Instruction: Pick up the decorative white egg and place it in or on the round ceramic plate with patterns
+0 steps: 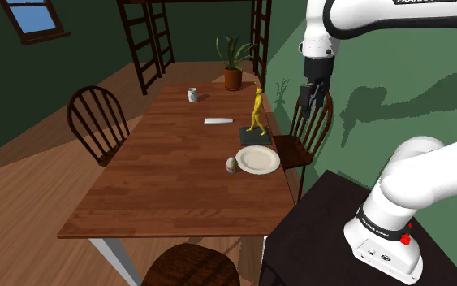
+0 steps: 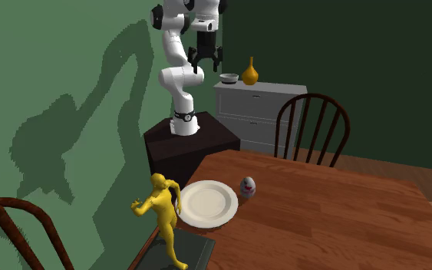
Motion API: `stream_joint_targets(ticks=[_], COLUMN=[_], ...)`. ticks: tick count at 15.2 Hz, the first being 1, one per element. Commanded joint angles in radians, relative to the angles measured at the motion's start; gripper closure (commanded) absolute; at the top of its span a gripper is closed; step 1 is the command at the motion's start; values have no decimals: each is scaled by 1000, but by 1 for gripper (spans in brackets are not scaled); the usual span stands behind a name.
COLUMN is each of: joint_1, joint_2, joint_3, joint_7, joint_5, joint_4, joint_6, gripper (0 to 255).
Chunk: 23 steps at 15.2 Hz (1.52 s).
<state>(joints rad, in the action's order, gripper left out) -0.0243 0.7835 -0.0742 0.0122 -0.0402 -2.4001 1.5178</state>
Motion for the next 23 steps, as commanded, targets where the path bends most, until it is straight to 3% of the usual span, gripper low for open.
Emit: stream_joint_targets(ticks=[1,13,23], joint_1=[0,-38,-72], joint_2=[0,-375,-773], joint_3=[0,-129,-187], joint_7=[0,-229,-451], joint_5=[0,-16,85], joint_4=[0,-7,148], joint_6=[0,382,609], gripper=[0,0,0])
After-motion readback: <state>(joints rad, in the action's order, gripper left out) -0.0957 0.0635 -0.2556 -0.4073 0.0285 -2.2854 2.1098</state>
